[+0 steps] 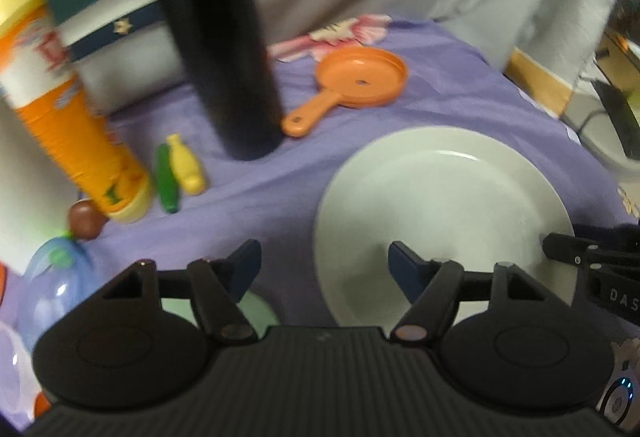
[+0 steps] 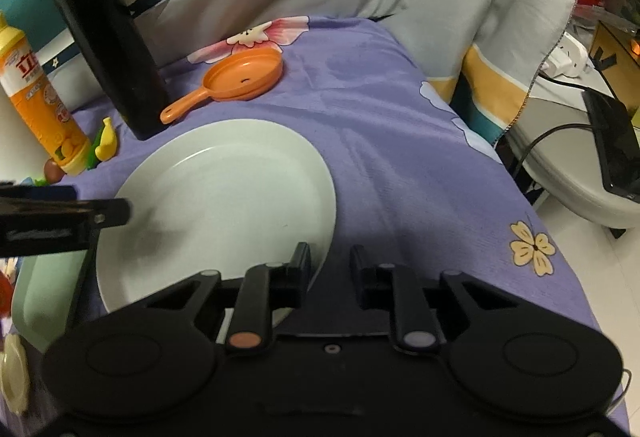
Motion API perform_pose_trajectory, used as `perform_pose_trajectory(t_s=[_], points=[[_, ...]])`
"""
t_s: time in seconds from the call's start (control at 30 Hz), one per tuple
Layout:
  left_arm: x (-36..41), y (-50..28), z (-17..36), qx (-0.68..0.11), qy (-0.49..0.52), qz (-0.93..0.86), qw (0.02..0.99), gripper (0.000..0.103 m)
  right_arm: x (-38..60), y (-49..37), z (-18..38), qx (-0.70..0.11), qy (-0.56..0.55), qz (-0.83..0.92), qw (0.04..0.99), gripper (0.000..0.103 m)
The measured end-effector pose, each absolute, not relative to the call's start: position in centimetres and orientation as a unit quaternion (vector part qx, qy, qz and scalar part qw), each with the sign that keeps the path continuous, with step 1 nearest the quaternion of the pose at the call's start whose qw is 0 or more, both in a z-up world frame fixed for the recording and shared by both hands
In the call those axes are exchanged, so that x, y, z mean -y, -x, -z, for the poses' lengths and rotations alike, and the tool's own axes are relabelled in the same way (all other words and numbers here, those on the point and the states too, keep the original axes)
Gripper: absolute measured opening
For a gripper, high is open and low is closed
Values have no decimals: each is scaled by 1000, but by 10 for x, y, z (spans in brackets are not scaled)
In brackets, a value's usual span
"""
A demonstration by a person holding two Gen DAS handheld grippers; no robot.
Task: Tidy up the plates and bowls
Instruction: 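Close the right tool on the white plate rim while the left tool grasps it, then carry the white plate with both tools toward the booklet, lower it, open both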
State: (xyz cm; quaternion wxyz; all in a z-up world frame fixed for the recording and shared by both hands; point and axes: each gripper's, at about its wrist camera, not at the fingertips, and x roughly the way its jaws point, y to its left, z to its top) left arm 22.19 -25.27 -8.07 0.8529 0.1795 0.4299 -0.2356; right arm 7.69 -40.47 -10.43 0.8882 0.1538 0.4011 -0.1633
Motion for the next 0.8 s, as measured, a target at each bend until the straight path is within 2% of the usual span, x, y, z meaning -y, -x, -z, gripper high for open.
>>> perform_pose_trajectory(t_s=[0.03,0.07,0.1,0.13,0.23,0.3,0.33,0.37,0.43,0.5,0.8], points=[[257,-223,85,-436,-184,239,848,55,405,-77,104,-402,-150,161,889,21],[259,-225,88,-441,-186,241,844,40,405,-78,104,-403,-148,159,889,21],[260,-225,90,-441,-183,247,843,34,405,-78,104,-404,-146,158,889,22],[260,-224,90,-436,-185,245,846,32,404,-76,102,-404,-144,155,890,23],[260,-219,93,-422,-200,246,849,32,404,-79,102,-404,-138,151,892,23],[259,-218,93,-420,-203,238,852,42,404,-82,103,-400,-133,149,894,23],[259,-219,94,-418,-202,233,854,43,404,-84,103,-399,-132,149,895,23],[259,-220,94,-419,-197,232,855,41,404,-86,103,-398,-132,150,895,24],[259,-219,94,-425,-187,234,854,31,402,-90,104,-395,-139,151,896,25],[263,-214,92,-422,-204,220,856,30,398,-93,103,-397,-144,158,893,29],[241,-193,79,-453,-172,205,850,29,389,-79,92,-404,-175,157,884,29]])
